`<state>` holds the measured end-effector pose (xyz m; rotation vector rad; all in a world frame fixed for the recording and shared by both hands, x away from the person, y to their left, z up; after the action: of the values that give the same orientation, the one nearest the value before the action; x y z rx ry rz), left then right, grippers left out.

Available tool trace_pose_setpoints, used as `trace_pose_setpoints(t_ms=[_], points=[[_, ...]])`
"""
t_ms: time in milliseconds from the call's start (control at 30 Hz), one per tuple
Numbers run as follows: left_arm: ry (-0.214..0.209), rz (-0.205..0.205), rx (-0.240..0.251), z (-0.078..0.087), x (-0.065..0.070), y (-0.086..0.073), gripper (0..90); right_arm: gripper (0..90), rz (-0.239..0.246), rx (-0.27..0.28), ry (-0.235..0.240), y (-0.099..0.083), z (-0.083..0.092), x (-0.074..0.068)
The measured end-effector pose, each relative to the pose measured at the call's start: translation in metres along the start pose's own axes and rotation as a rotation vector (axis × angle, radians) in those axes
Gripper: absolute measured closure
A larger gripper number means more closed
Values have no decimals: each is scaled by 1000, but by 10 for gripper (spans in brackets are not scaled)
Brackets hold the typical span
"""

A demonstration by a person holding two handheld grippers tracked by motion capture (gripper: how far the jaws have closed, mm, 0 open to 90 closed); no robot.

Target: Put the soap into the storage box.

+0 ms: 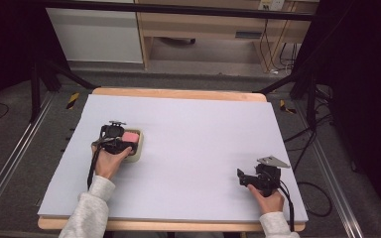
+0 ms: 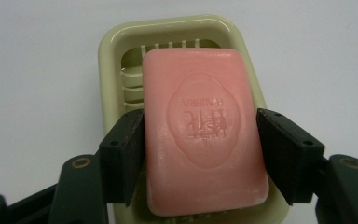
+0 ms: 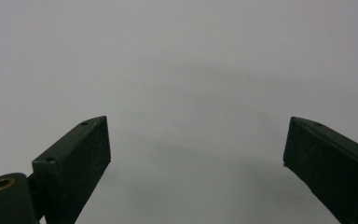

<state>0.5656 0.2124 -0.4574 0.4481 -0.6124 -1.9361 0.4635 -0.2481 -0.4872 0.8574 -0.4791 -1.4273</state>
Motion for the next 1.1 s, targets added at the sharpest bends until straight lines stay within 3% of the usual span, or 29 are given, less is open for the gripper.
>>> trace_pose_setpoints(t_ms=[333, 533, 833, 1000, 1100], points=[[-7, -35, 76, 15, 1, 2, 303, 77, 1, -1, -1, 0, 0, 0], [-37, -36, 132, 28, 2, -1, 289, 77, 0, 2, -5, 0, 0, 0], [-71, -54, 191, 46, 2, -20, 279, 79, -11, 15, -20, 1, 1, 1], [-107, -53, 249, 55, 2, -35, 272, 78, -23, 26, -28, 1, 2, 4], [-111, -73, 271, 59, 1, -45, 271, 78, -21, 25, -33, 1, 2, 5]])
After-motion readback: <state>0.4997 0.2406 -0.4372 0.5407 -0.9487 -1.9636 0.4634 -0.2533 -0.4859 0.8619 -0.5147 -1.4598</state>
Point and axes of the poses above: each handheld gripper's, and its own axes: z roughly backward along the jaws, y roughly out of its top, x roughly to its right, the point moved 2 cm from there along -z, roughly forward along the jaws, and after that the axes turned 12 degrees about -z, right-handed, at the moved point
